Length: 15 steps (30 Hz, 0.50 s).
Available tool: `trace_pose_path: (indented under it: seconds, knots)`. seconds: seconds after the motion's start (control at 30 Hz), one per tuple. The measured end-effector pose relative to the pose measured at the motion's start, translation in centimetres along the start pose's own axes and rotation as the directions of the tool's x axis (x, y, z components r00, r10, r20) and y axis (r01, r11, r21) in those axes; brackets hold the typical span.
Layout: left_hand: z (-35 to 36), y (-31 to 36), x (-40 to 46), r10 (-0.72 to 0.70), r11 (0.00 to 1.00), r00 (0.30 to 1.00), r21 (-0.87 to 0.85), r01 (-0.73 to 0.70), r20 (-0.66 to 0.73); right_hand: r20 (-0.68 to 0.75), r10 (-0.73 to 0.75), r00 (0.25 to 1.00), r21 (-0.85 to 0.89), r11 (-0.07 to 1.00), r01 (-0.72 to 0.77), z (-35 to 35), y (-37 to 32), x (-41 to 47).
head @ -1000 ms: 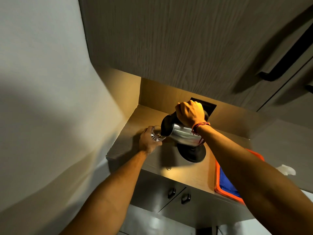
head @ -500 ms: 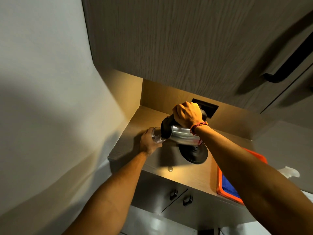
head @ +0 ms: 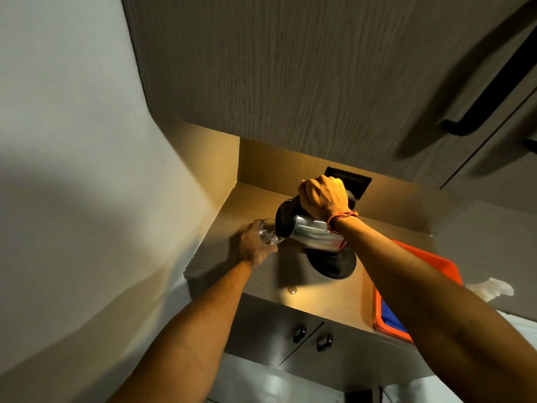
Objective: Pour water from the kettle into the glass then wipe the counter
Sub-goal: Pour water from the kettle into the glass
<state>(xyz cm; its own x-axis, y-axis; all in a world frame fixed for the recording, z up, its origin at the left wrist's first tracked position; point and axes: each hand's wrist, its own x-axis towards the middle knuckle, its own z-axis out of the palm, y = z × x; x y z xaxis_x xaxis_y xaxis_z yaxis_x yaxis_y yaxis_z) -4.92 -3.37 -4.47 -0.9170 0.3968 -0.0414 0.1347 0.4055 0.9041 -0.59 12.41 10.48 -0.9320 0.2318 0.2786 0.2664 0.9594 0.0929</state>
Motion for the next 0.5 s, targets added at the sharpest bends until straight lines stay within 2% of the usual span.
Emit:
trace_pose_path:
  seconds: [0.13, 0.23, 0.33, 0.43, 0.47, 0.5]
  knots:
    - [0.6, 0.6, 0.2, 0.002, 0.999, 1.0, 0.033, -0.002, 0.0, -0.084, 0.113, 0.99, 0.092, 0.99, -0.105, 1.3, 1.9, -0.2]
    - [1.5, 1.4, 0.7, -0.049, 0.999, 0.999, 0.003, 0.049, 0.0, -0.021, 0.249, 0.968, 0.256, 0.937, -0.236, 0.1, 3.6, -0.9]
    - [2.7, 2.2, 1.3, -0.116, 0.988, 0.993, -0.103, 0.117, 0.016, 0.216, 0.405, 0.888, 0.408, 0.789, -0.459, 0.8, 6.7, -2.9]
    - [3.6, 2.7, 2.1, -0.103, 0.99, 0.995, -0.097, 0.103, 0.004, 0.439, 0.562, 0.701, 0.496, 0.499, -0.711, 3.3, 10.5, -4.4]
    - [3.8, 2.7, 2.3, -0.106, 0.99, 0.994, -0.092, 0.106, -0.001, 0.427, 0.597, 0.68, 0.534, 0.44, -0.722, 4.0, 11.1, -4.4]
    - [4.1, 2.7, 2.6, -0.11, 0.991, 0.994, -0.08, 0.109, 0.0, 0.317, 0.634, 0.705, 0.553, 0.481, -0.681, 4.6, 11.5, -4.2]
